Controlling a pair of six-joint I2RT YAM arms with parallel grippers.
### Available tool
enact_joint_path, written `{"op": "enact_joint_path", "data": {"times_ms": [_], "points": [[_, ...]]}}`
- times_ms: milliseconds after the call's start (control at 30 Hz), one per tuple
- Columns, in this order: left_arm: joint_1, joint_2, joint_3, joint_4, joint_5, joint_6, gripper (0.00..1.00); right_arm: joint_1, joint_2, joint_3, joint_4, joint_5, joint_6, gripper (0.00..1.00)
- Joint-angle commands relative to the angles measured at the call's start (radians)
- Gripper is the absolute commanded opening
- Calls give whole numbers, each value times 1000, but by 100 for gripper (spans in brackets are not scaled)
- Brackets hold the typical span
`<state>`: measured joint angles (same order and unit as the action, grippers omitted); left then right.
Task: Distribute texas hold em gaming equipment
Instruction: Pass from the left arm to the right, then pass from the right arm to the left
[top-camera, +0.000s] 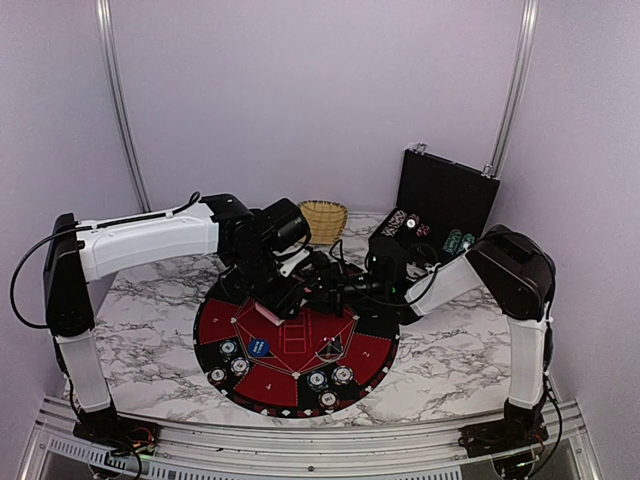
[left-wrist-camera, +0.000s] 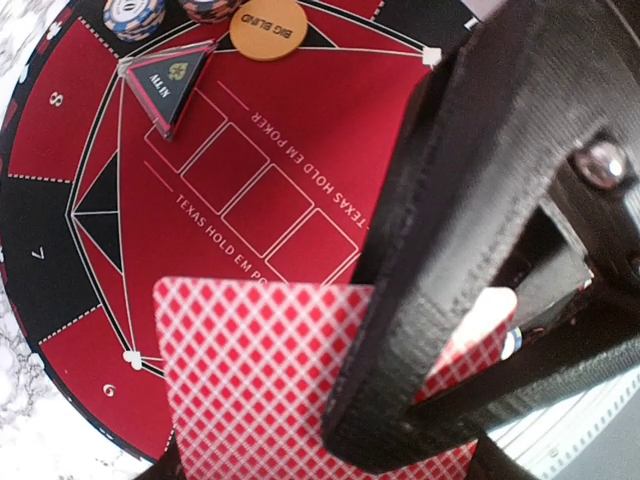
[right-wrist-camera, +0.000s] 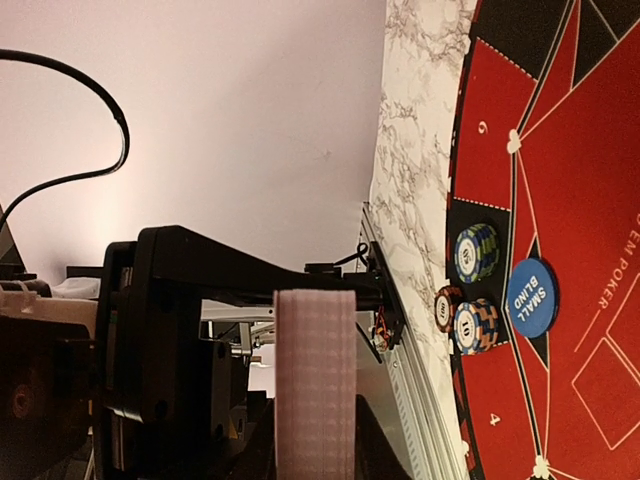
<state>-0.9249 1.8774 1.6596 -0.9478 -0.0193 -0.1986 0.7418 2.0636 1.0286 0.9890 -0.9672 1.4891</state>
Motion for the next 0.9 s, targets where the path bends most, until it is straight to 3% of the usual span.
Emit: {"op": "enact_joint_path", "data": {"times_ms": [0, 233, 700, 867], "points": [[1, -53, -18, 36, -13, 5, 61, 0, -5, -2, 17, 11, -8, 0], [2, -68, -39, 51, -12, 20, 56, -2, -29, 17, -102, 30, -94, 4], [43, -120, -104, 92, 59, 27, 74, 3, -48, 37, -140, -16, -168, 4], [45, -121, -104, 95, 59, 25, 72, 5, -51, 35, -144, -16, -174, 5]]}}
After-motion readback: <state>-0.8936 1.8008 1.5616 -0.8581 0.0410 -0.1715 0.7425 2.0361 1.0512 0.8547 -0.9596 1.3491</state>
